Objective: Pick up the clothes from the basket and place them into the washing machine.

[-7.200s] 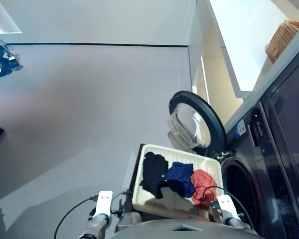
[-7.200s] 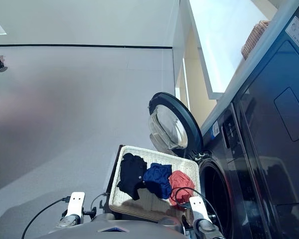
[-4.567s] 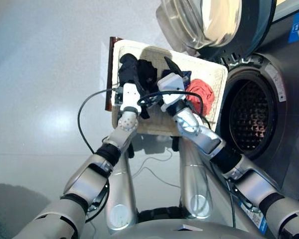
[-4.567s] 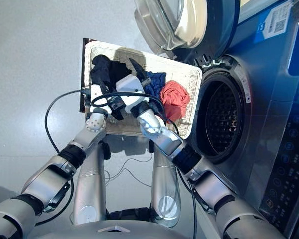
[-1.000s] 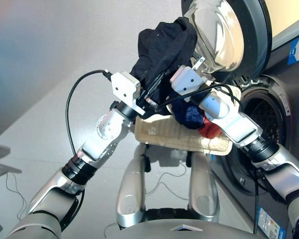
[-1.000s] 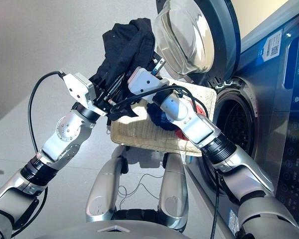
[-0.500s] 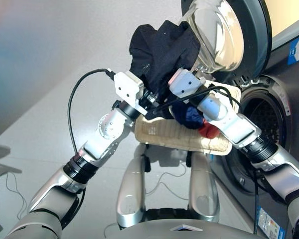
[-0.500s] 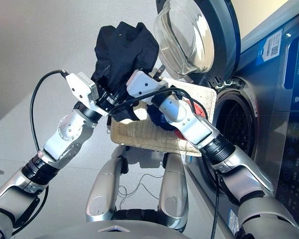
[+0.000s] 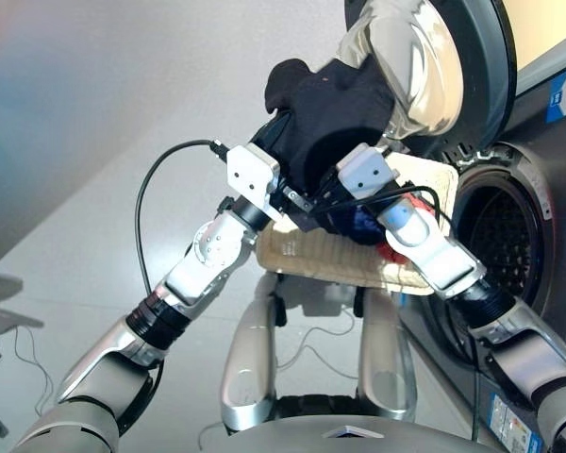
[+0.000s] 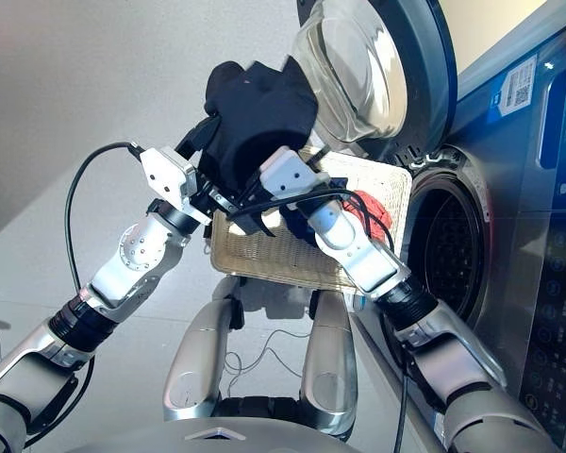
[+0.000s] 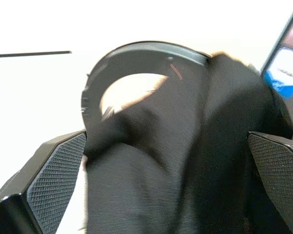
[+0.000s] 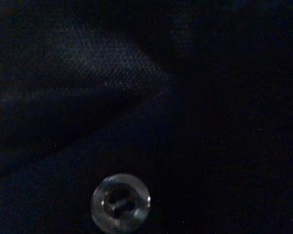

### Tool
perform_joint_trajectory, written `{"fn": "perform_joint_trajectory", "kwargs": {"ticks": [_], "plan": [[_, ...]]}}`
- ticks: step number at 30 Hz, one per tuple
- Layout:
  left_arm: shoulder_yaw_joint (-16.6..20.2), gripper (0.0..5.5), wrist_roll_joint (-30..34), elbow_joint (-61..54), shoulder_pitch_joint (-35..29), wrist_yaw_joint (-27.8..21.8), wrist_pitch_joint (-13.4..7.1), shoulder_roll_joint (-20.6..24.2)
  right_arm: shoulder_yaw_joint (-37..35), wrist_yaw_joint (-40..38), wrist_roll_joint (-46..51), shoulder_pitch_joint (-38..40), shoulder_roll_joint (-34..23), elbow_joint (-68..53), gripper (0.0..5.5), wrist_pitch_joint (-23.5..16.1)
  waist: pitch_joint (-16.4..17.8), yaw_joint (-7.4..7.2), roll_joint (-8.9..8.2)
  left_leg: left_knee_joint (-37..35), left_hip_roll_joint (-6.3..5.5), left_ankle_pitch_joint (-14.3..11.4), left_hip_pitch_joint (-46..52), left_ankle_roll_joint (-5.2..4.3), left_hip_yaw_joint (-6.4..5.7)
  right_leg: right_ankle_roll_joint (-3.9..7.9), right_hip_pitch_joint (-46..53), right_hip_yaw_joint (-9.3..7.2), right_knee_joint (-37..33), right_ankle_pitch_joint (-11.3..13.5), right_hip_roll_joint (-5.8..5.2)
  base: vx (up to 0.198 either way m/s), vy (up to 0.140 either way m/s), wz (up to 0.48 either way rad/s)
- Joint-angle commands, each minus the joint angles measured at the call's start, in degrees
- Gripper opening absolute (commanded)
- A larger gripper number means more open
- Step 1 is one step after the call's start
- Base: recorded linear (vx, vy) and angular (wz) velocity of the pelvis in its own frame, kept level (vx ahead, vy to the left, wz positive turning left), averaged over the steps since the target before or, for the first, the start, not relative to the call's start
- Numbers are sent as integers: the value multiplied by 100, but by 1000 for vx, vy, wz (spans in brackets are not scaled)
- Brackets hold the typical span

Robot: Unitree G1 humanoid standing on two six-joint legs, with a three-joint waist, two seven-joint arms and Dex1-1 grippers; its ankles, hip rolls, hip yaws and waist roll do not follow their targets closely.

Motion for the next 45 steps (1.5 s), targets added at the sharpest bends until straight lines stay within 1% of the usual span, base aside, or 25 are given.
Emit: {"fn": "perform_joint_trajectory", "kwargs": {"ticks": [1, 3, 5, 6, 10, 12, 15, 17, 20, 21, 22, 23, 25, 26, 27, 30, 31, 32, 33, 35, 36, 38, 41, 43, 45], "plan": [[310, 550, 321, -354, -148, 332, -659, -259, -503, -443, 24, 67, 315, 118, 0, -564, -94, -13, -245, 505, -190, -873, 325, -127, -34, 138, 595, 204, -1768, 1222, -29, 0, 0, 0], [336, 550, 365, -328, -174, 501, -754, -384, -580, -641, 91, 214, 392, 604, 0, -665, -78, -19, -252, 527, -198, -885, 304, -124, -45, 150, 591, 198, -1767, 1224, -37, 0, 0, 0], [334, 550, 507, -334, -218, 726, -885, -508, -597, -1018, -65, 278, 409, 1133, 0, -869, -62, -13, -243, 575, -205, -907, 267, -121, -57, 159, 584, 187, -1752, 1214, -52, 0, 0, 0], [331, 550, 554, -321, -245, 838, -935, -572, -616, -1147, -39, 269, 460, 1480, 0, -904, -52, -6, -238, 616, -214, -916, 238, -120, -72, 161, 584, 186, -1743, 1210, -61, 0, 0, 0], [329, 550, 627, -450, -269, 1190, -1049, -719, -876, -1540, 524, 270, 829, 2570, 0, -1064, -23, 0, -188, 844, -204, -1014, 131, -117, -104, 151, 515, 194, -1580, 1147, -85, 0, 0, 0], [290, 550, 709, -439, -294, 1379, -1046, -809, -1000, -1630, 838, 243, 965, 2879, 0, -1139, 1, 8, -173, 1019, -186, -1093, 37, -103, -123, 139, 408, 221, -1413, 1068, -62, 0, 0, 0], [131, 550, 860, -416, -324, 1658, -1053, -916, -1167, -2011, 1027, 194, 1081, 3476, 0, -1236, 13, 22, -148, 1404, -159, -1272, -172, -75, -175, 103, 210, 285, -1041, 903, -19, 0, 0, 0], [17, 550, 978, -436, -348, 1785, -1049, -882, -1254, -2239, 1085, 130, 1139, 3692, 0, -1305, 13, 44, -126, 1703, -143, -1380, -361, -69, -206, 76, 18, 332, -711, 764, 37, -20, 8, 202], [-131, 550, 1127, -457, -396, 1944, -1017, -822, -1467, -2659, 1196, -59, 1179, 3868, 0, -1464, 13, 87, -70, 2072, -136, -1524, -626, -66, -255, 53, -228, 333, -338, 608, 58, 0, 0, 0], [-142, 550, 1135, -475, -394, 1990, -1018, -818, -1569, -2766, 1290, -121, 1185, 3906, 0, -1505, 13, 101, -47, 2154, -127, -1549, -689, -61, -258, 48, -298, 333, -245, 572, 63, 0, 0, 0], [-168, 550, 1147, -492, -387, 2023, -1006, -822, -1734, -2929, 1387, -199, 1187, 3991, 0, -1565, 13, 118, -19, 2305, -114, -1646, -769, -62, -271, 41, -368, 343, -102, 478, 82, 0, 0, 0], [-192, 550, 1147, -502, -405, 2070, -1008, -815, -1883, -3082, 1492, -301, 1184, 4017, 0, -1634, 5, 132, 4, 2383, -111, -1640, -865, -59, -271, 33, -466, 346, -32, 468, 89, 0, 0, 0], [-234, 550, 1112, -540, -395, 2109, -1014, -807, -2172, -3373, 1707, -476, 1153, 4089, 0, -1747, 12, 164, 58, 2545, -91, -1742, -990, -56, -290, 17, -599, 348, 171, 355, 121, 0, 0, 0], [-262, 550, 1080, -549, -411, 2137, -1022, -813, -2386, -3567, 1839, -631, 1126, 4154, 0, -1821, 12, 181, 81, 2620, -97, -1735, -1106, -56, -297, 15, -710, 357, 229, 371, 114, 0, 0, 0], [-291, 550, 1036, -556, -398, 2129, -1017, -827, -2584, -3695, 2019, -755, 1099, 4229, 0, -1869, 12, 202, 116, 2676, -96, -1795, -1162, -57, -304, 19, -792, 351, 321, 303, 125, 0, 0, 0], [-363, 550, 850, -601, -418, 2068, -1007, -885, -3147, -3917, 2646, -1129, 826, 4596, 0, -2014, 13, 257, 188, 2810, -98, -1794, -1488, -53, -319, 5, -1124, 350, 468, 281, 145, 0, 0, 0], [-399, 550, 779, -615, -388, 2033, -988, -909, -3325, -3981, 2860, -1212, 693, 4701, 0, -2054, 13, 268, 219, 2885, -95, -1855, -1587, -58, -320, 6, -1221, 346, 559, 213, 148, 0, 0, 0], [-440, 550, 745, -627, -407, 1998, -980, -925, -3435, -3989, 3003, -1292, 566, 4769, 0, -2097, 13, 278, 251, 2919, -101, -1804, -1721, -54, -325, -2, -1361, 353, 587, 258, 147, 0, 0, 0], [-444, 550, 724, -621, -401, 1987, -956, -932, -3605, -4085, 3188, -1340, 452, 4828, 0, -2176, 13, 277, 282, 3005, -97, -1882, -1800, -58, -333, -3, -1451, 357, 677, 181, 153, 0, 0, 0], [-456, 550, 718, -641, -457, 1993, -899, -945, -3934, -4203, 3636, -1522, 167, 4923, 0, -2371, 13, 270, 331, 3072, -100, -1848, -2047, -67, -322, -10, -1697, 380, 743, 218, 143, 0, 0, 0], [-455, 550, 718, -641, -467, 1994, -898, -945, -3935, -4190, 3647, -1534, 159, 4933, 0, -2374, 13, 272, 332, 3068, -101, -1833, -2062, -66, -322, -10, -1712, 382, 739, 232, 142, 0, 0, 0], [-420, 550, 637, -672, -496, 1998, -886, -938, -4250, -4242, 4152, -1612, -111, 4995, 0, -2539, 13, 262, 357, 3129, -86, -1857, -2197, -81, -320, -16, -1882, 411, 833, 195, 155, 0, 0, 0], [-391, 550, 529, -690, -535, 1968, -864, -911, -4545, -4126, 5028, -1800, -550, 5345, 0, -2605, 13, 271, 365, 3185, -58, -1869, -2363, -112, -302, -30, -2078, 442, 910, 171, 164, 0, 0, 0], [-377, 550, 465, -676, -557, 1956, -834, -871, -4600, -4015, 5523, -1831, -809, 5659, 0, -2513, 13, 268, 347, 3235, -43, -1893, -2425, -122, -283, -41, -2156, 472, 948, 166, 175, 0, 0, 0], [-322, 550, 354, -706, -585, 1971, -845, -809, -4615, -3912, 5916, -1784, -937, 5876, 0, -2494, 13, 249, 346, 3289, -29, -1962, -2478, -144, -247, -48, -2232, 505, 1006, 121, 182, 0, 0, 0]]}}
